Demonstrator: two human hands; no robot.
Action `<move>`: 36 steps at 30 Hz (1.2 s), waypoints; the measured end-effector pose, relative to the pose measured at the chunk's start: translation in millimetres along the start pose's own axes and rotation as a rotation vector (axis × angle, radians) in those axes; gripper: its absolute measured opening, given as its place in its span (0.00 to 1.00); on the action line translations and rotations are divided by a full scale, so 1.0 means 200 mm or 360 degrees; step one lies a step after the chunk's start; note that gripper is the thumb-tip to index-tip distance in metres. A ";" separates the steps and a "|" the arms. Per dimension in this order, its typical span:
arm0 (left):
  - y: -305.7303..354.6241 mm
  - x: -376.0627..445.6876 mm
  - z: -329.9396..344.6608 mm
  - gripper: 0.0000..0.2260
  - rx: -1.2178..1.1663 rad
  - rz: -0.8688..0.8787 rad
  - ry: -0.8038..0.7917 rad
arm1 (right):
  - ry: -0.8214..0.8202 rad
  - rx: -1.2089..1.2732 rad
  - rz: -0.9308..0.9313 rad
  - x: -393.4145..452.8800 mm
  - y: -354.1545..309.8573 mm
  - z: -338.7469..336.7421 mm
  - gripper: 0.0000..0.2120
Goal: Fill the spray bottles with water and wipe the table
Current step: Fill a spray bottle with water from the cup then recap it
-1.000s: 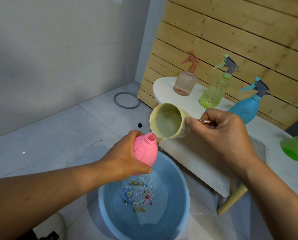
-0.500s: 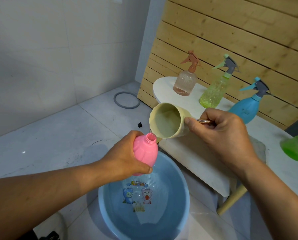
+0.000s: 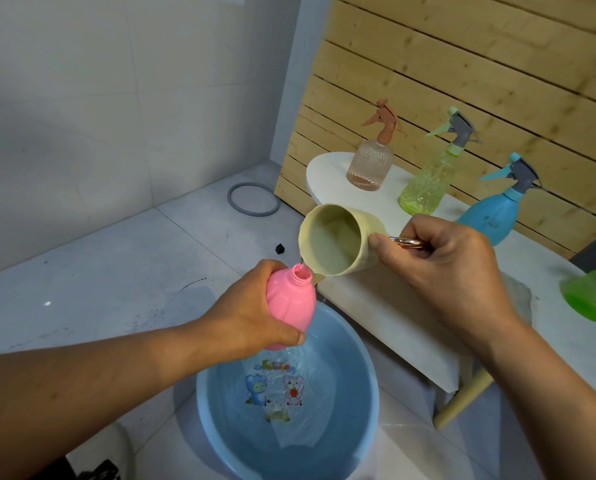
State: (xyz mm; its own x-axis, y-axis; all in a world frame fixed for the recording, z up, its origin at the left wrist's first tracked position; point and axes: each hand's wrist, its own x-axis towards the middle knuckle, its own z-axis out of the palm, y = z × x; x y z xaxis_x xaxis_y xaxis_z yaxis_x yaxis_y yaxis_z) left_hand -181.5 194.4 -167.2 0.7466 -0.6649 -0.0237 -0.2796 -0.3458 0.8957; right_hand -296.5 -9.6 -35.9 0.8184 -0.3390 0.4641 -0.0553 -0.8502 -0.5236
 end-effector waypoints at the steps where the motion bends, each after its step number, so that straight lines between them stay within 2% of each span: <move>1: 0.00 0.00 0.00 0.43 0.0002 -0.0001 0.0002 | 0.0002 -0.0002 -0.0002 0.00 0.00 0.00 0.22; 36: 0.01 -0.01 0.00 0.43 0.0001 0.0003 -0.0013 | 0.0074 -0.0241 -0.0309 -0.01 -0.03 0.00 0.22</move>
State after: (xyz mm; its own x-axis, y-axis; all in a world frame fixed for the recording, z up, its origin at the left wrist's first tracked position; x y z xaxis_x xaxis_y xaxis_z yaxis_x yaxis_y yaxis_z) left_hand -183.6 194.4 -166.2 0.7410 -0.6710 -0.0255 -0.2815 -0.3449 0.8954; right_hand -296.6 -4.1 -33.9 0.7950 -0.1787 0.5796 0.0122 -0.9507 -0.3099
